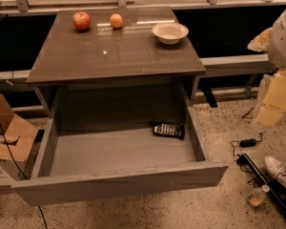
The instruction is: Pick rxbar chocolate from top drawer and place on counter
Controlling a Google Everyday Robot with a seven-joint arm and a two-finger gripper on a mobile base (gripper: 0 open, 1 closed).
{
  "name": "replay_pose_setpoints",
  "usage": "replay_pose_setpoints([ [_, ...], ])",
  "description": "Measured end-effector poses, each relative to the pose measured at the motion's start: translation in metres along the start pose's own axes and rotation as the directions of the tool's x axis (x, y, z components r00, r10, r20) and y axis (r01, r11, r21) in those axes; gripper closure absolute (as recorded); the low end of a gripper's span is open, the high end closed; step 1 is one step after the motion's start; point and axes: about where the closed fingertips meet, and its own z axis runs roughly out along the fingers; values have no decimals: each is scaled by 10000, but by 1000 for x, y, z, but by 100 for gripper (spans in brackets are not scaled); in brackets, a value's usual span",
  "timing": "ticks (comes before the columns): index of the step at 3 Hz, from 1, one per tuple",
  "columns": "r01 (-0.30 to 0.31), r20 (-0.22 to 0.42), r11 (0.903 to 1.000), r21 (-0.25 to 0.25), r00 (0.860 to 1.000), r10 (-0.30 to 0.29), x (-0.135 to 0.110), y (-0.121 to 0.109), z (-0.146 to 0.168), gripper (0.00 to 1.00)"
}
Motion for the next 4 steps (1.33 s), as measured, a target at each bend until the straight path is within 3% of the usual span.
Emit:
replay_pose_setpoints([
  [1,13,32,10000,40,10000,-13,-2,0,0,0],
  [2,247,572,9996,-96,9981,-241,-15,5,19,0],
  [3,560,1515,9972,-489,9873,-480,-15,5,48,0],
  [4,563,1512,9972,-492,9873,-483,-16,5,48,0],
])
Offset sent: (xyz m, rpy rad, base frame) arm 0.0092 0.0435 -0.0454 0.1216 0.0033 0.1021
